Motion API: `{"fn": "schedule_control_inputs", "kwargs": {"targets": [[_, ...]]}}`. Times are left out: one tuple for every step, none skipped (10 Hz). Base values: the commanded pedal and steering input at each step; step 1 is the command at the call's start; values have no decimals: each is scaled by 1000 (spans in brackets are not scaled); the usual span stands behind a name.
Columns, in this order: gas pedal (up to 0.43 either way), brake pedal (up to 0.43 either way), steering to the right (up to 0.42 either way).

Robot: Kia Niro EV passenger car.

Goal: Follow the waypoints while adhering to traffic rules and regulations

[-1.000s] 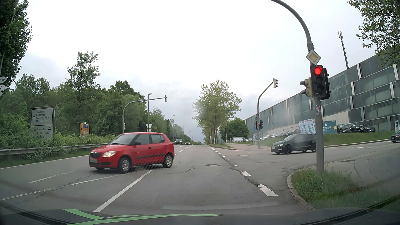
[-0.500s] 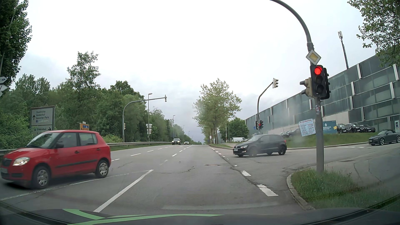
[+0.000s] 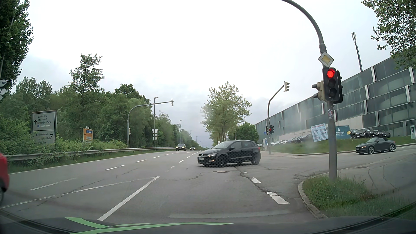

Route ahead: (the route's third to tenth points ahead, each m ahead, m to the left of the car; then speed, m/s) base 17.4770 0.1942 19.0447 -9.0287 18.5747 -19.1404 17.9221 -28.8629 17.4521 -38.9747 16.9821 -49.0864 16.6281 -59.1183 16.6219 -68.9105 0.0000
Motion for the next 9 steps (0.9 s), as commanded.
{"fn": "schedule_control_inputs", "kwargs": {"targets": [[0,311,1],[0,305,1],[0,305,1],[0,305,1],[0,311,1],[0,305,1],[0,311,1],[0,305,1],[0,305,1]]}}
